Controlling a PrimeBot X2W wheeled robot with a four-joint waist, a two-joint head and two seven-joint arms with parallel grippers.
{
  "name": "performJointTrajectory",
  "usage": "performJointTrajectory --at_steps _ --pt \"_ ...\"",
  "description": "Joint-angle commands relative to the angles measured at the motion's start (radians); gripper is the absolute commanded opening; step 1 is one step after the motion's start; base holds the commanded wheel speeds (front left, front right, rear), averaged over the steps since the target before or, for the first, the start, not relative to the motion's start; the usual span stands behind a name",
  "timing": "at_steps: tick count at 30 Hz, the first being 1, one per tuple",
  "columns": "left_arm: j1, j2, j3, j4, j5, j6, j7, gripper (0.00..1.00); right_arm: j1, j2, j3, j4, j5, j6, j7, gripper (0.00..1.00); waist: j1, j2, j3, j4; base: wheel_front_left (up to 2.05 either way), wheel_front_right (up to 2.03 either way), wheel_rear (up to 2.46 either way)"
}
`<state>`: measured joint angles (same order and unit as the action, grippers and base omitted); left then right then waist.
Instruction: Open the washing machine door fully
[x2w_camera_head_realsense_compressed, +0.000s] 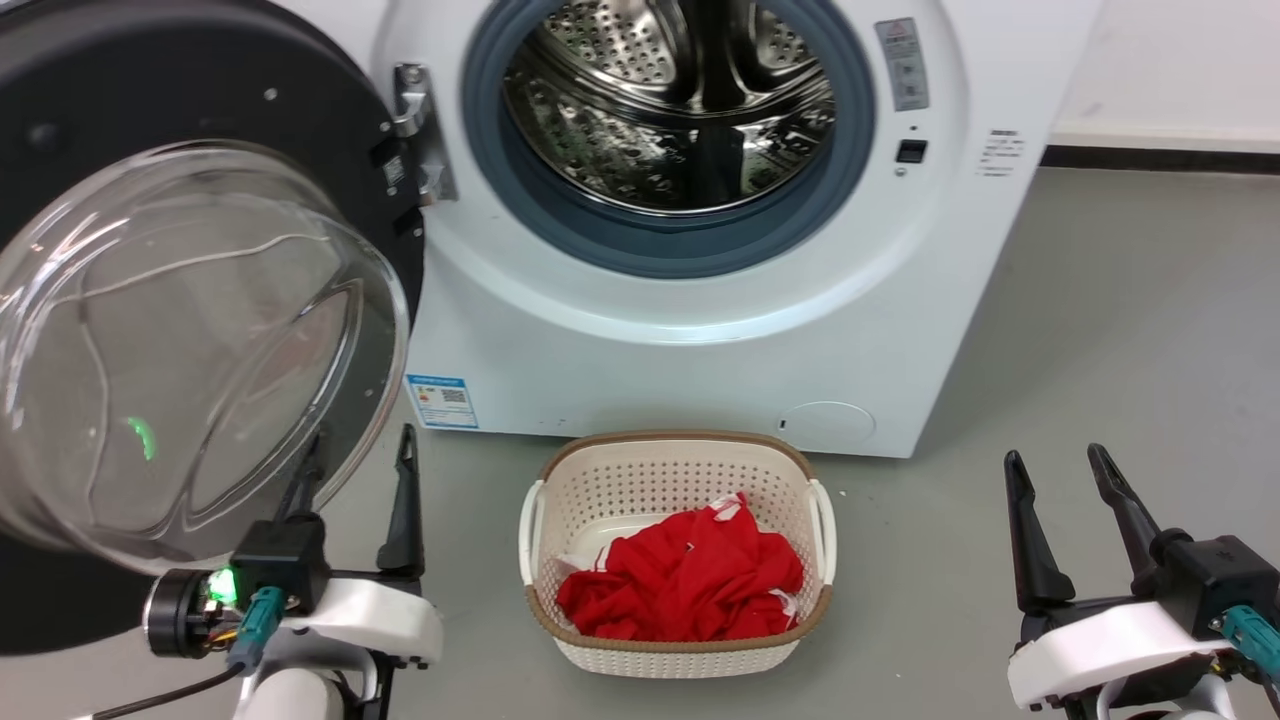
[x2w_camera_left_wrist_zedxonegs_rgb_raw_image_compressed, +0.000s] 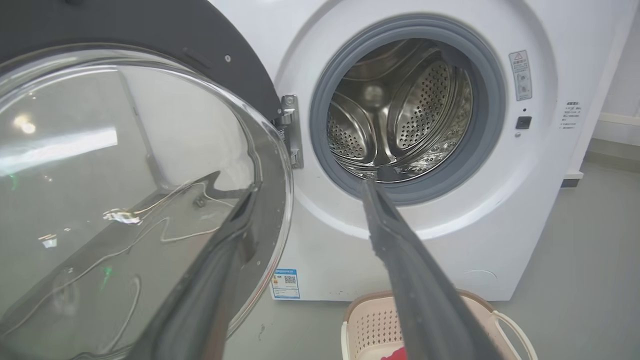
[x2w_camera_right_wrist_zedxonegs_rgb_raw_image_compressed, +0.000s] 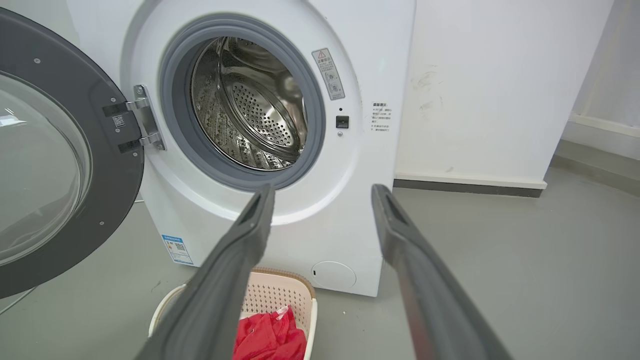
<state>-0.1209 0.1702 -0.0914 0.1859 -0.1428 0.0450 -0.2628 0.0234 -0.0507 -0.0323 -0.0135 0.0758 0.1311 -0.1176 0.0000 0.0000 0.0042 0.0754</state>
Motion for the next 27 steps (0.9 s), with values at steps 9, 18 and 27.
performJointTrajectory --at_steps 9,18,27 --pt "-0.033 -0.023 -0.019 0.039 0.006 0.006 -0.003 1.0 0.004 0.001 0.002 0.002 0.012 -0.001 -0.005 1.0 0.0 0.0 0.011 -0.058 0.0 0.0 0.0" --pt "-0.026 -0.029 -0.008 0.045 0.0 0.005 -0.003 1.0 -0.008 0.001 0.003 0.017 0.022 -0.001 -0.014 1.0 0.0 0.0 0.022 -0.059 0.0 0.0 0.0" --pt "-0.022 -0.035 0.002 0.042 0.007 0.003 -0.003 1.0 -0.009 0.001 0.002 0.019 0.025 -0.001 -0.016 1.0 0.0 0.0 0.022 -0.053 0.0 0.0 0.0"
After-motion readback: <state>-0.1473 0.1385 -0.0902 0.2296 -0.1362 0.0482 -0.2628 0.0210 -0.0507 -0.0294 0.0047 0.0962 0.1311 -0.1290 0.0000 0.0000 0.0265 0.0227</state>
